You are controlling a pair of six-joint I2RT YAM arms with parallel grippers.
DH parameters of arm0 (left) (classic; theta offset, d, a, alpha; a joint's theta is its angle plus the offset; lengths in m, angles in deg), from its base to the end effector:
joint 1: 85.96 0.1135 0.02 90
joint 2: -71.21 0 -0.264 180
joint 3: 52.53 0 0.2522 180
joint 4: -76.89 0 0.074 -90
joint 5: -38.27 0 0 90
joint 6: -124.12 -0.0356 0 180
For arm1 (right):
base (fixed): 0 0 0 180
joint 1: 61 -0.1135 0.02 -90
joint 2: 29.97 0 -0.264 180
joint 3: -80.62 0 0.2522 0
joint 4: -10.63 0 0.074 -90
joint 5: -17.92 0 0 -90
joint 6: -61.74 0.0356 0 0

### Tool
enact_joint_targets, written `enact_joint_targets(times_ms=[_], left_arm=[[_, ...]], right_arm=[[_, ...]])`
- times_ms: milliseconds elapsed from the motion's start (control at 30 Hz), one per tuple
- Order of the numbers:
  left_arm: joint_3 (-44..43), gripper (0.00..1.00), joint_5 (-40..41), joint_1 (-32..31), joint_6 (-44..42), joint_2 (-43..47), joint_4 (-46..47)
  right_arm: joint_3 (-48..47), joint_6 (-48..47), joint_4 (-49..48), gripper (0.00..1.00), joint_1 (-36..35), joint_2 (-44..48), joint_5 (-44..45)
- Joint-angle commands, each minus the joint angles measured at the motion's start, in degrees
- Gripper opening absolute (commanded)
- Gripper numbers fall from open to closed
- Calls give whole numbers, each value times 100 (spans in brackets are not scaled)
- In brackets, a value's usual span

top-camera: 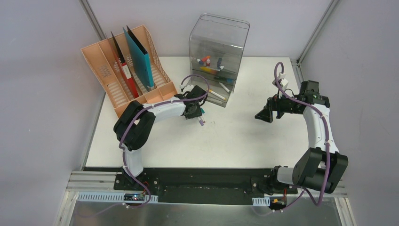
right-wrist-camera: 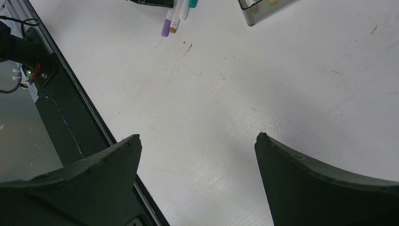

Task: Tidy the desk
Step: Pick up the stationery from the center of the board.

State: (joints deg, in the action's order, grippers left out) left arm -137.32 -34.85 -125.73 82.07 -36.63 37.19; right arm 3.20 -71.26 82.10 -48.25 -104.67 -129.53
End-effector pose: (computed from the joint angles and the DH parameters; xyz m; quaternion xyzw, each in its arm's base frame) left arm 0.3006 -0.2367 0.1700 -0.1031 0.9564 -0.0586 0.2668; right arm 0.2368 -0.0228 0.2933 -0.3104 0.8089 0.3420 0.3638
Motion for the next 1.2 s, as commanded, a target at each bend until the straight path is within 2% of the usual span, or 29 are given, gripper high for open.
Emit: enact_joint_targets(times_ms=[0,467,567,767,933,1167], left_arm=[[-23,35,-80,-31,-102,-18,-8],[252,37,-70,-31,-40,0,-3],[359,29,-14,-31,-31,55,-8],[546,19,13,-31,-24,157,-4],[703,0,-6,-35,-57,336,-8],[1004,0,14,-31,-102,857,88]], right_arm=[[-213,-147,-33,94,-44,-2,-122],[-206,-160,-40,94,-119,-20,-135],[-203,-157,-33,94,-139,-25,-136],[-208,-158,-34,94,-202,-49,-145],[-198,-156,-32,94,-251,-46,-208],[-154,-54,-120,95,-347,-77,-480]])
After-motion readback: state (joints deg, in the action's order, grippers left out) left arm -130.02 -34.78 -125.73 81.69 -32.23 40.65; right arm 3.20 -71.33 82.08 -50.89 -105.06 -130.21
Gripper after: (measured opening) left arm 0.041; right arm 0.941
